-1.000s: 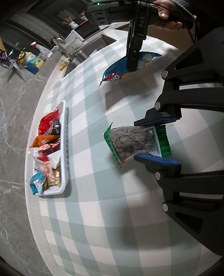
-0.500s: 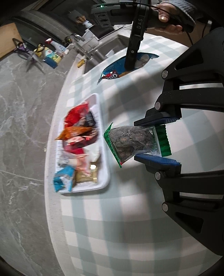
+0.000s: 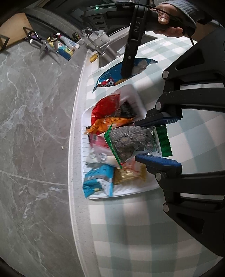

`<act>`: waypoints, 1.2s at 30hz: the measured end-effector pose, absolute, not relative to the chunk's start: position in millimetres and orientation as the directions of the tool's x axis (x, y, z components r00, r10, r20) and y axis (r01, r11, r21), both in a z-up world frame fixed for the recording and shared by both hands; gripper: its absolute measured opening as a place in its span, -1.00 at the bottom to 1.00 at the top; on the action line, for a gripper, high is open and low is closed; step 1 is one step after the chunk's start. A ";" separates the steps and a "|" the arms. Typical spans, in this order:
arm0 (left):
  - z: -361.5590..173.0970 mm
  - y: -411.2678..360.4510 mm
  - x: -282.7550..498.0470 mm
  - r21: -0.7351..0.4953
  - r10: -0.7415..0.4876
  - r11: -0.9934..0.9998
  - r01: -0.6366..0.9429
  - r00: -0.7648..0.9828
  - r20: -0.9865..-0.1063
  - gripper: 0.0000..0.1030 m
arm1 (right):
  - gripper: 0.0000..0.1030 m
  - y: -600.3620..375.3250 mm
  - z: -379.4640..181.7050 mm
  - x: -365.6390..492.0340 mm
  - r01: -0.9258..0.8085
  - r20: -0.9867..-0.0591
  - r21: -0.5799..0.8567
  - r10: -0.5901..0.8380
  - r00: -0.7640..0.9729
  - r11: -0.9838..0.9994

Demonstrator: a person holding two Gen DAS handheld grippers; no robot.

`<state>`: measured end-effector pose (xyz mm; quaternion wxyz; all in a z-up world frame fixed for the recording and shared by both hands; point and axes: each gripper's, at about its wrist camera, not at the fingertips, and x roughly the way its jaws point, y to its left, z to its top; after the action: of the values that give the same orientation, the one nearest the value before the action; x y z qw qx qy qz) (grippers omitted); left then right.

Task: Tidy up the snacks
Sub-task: 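Carry nut bag toward tray with left tool while right tool carries blue cake bar, then lower nut bag into tray with left tool while right tool lowers blue bar there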

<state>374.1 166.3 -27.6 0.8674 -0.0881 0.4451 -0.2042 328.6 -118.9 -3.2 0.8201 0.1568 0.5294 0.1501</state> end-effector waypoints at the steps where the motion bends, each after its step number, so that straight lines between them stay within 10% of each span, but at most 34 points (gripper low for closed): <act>1: -27.6 165.2 381.3 -0.334 -0.432 0.901 0.276 0.520 -0.737 -0.43 | -0.38 -118.7 -3.6 336.1 -0.084 -0.820 0.415 0.413 0.396 0.906; 36: -54.7 155.1 469.1 -0.333 -0.395 0.919 0.212 0.518 -0.759 -0.42 | -0.35 -108.4 -40.1 421.1 -0.106 -0.848 0.355 0.367 0.382 0.929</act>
<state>469.1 155.1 -54.7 0.8655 -0.0996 0.4585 -0.1753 421.1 -108.4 -40.1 0.8223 0.1216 0.5370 0.1440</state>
